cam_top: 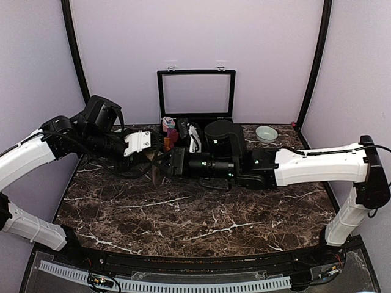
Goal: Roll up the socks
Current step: Roll the sock at the center of the board.
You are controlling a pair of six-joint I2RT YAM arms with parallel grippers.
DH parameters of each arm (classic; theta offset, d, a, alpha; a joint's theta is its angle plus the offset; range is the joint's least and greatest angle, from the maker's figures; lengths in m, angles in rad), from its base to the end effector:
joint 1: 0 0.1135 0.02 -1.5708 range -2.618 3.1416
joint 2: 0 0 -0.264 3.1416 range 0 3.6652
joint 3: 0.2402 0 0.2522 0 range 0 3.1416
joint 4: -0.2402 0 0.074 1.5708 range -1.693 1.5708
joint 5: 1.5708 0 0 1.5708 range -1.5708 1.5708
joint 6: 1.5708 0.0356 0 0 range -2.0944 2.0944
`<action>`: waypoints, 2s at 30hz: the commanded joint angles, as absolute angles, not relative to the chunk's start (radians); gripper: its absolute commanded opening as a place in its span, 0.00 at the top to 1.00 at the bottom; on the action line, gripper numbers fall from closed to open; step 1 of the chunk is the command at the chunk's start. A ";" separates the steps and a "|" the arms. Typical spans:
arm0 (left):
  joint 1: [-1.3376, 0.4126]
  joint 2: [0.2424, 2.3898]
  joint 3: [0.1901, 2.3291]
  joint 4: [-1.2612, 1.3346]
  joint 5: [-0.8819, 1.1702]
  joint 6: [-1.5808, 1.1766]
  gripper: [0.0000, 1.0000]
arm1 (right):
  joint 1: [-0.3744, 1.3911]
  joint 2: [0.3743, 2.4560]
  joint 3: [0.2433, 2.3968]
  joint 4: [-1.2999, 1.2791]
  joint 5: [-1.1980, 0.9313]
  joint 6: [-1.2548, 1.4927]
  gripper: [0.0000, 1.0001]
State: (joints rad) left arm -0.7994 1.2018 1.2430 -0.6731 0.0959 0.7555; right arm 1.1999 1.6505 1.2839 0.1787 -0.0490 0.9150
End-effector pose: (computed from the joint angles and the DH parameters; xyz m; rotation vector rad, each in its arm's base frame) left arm 0.1756 -0.1855 0.3651 1.5826 1.5316 -0.1301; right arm 0.1429 0.3723 0.3244 -0.3318 2.0210 1.5012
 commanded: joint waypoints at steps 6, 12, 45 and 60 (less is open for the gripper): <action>-0.780 1.269 1.369 -0.926 0.521 0.619 1.00 | 1.247 1.533 1.335 -0.013 0.024 0.618 0.38; -0.772 1.319 1.399 -1.010 0.626 0.612 1.00 | 1.295 1.528 1.322 -0.021 0.073 0.491 0.35; -0.750 1.502 1.547 -1.455 1.013 0.853 1.00 | 1.387 1.521 1.316 -0.150 0.192 0.202 0.71; -0.754 1.383 1.486 -1.057 0.472 0.677 0.54 | 1.387 1.580 1.360 -0.075 0.111 0.308 1.00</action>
State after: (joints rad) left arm -0.7502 1.4593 1.5116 -1.2404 0.7483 0.7261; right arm 1.3911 1.5421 1.3186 -0.1246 0.1196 0.2428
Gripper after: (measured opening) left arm 0.456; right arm 0.038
